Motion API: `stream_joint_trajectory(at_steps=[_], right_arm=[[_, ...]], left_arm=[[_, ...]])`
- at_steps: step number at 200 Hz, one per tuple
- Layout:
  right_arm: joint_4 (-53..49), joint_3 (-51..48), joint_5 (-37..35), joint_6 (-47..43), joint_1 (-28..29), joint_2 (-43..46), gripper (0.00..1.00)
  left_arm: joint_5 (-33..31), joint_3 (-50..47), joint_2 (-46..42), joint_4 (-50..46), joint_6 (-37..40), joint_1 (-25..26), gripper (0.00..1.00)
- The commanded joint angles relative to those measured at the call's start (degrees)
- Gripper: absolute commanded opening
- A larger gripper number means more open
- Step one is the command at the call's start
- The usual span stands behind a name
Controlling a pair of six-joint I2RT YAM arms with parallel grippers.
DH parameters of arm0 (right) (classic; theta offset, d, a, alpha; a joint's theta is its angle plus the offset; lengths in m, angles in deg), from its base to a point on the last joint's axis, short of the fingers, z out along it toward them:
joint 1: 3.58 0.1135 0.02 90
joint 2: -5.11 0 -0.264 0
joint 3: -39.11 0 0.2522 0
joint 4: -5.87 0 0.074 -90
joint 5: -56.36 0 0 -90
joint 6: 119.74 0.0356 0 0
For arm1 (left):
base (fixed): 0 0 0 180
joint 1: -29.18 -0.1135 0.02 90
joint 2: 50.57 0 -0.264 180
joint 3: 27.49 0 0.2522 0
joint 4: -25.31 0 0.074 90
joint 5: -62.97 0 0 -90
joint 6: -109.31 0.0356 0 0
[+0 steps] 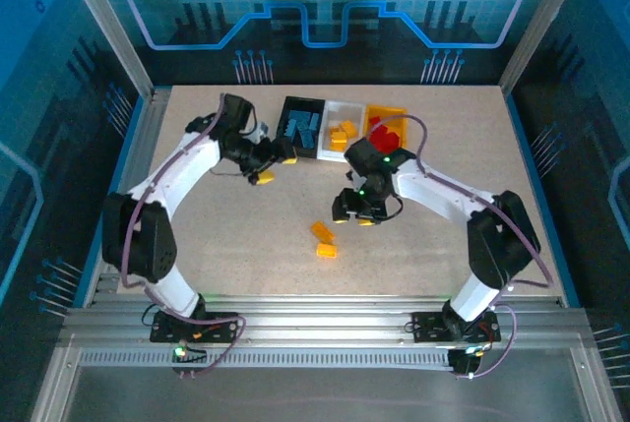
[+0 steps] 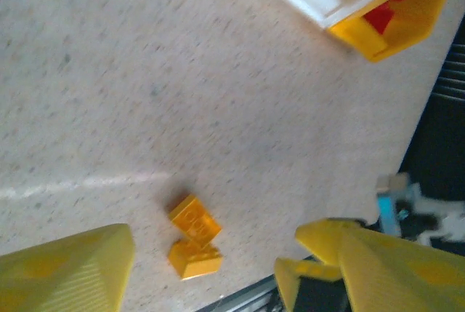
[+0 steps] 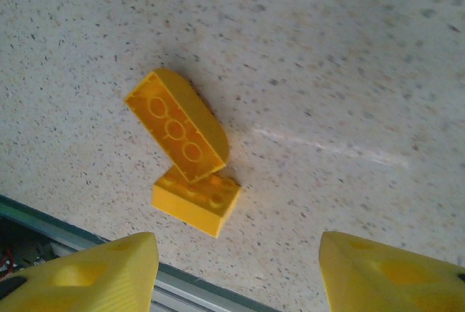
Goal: Sort the legos into containers by color
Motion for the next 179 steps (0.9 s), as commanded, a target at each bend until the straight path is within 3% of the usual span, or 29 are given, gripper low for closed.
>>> stream_joint_trajectory(at_steps=[1, 29, 92, 179], right_arm=[[-3.77, 5.12, 0.49, -3.41, 1.95, -4.88, 0.61], [-6.98, 11.16, 0.15, -6.57, 3.96, -10.59, 0.62], [-12.66, 20.51, -2.3, -13.57, 7.23, -20.01, 0.62], [-15.69, 28.48, -8.24, -19.1, 9.54, -29.04, 0.62]], left_arm=[[-1.45, -7.35, -6.0, 0.94, 0.69, -0.5, 0.85], [-2.89, -14.9, -11.58, 1.52, -0.9, -0.56, 0.99], [-4.59, -22.64, -19.68, 1.35, -3.92, -0.53, 0.99], [-4.07, -20.74, -17.81, -0.9, -1.83, -0.89, 0.99]])
